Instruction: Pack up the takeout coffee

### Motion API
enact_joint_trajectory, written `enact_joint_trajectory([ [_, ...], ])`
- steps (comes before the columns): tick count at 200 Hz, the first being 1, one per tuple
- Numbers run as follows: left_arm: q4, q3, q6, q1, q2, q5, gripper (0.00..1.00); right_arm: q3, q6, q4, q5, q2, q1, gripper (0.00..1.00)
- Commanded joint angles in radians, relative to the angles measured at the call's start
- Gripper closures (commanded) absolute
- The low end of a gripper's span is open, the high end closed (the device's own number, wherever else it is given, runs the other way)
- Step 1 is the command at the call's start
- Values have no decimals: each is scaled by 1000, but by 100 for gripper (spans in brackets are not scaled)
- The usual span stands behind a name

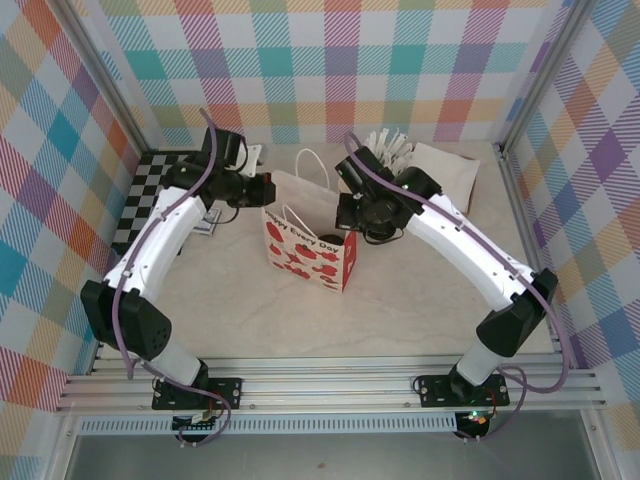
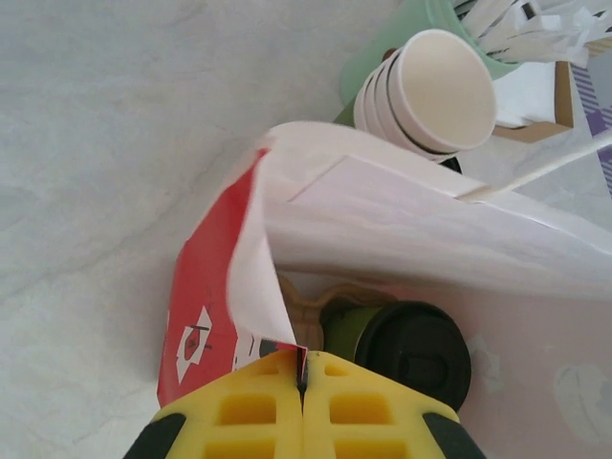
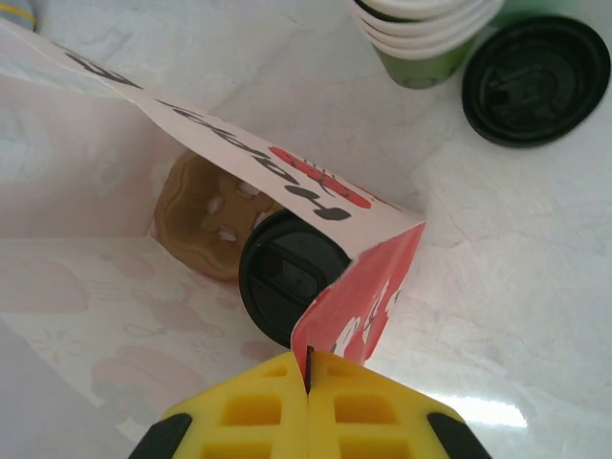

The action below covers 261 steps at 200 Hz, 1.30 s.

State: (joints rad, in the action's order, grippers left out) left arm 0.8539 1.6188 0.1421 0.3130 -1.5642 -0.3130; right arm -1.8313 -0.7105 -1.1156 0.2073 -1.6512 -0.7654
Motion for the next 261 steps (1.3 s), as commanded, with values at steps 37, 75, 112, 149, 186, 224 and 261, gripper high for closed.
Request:
enact_joint_trajectory([
  [37, -131, -166, 295, 18, 162, 7, 97, -138, 300, -3, -33, -90, 49, 100],
  [75, -160, -212, 389, 23, 187, 12, 94, -231, 397, -10, -112, -184, 98, 99],
  [112, -148, -210, 404, 23, 178, 46, 90, -393, 337, -127, -73, -284, 122, 96],
  [149, -119, -172, 402, 23, 149, 49, 76, -479, 333, -196, -63, -322, 125, 94],
  [186, -82, -111, 354, 15, 106, 62, 67, -610, 274, -334, -21, -369, 125, 93],
  [224, -76, -62, 333, 8, 63, 31, 62, -574, 258, -316, -16, -354, 127, 92],
  [261, -38, -53, 301, 2, 75, 97, 49, -576, 242, -318, -22, -375, 127, 90],
])
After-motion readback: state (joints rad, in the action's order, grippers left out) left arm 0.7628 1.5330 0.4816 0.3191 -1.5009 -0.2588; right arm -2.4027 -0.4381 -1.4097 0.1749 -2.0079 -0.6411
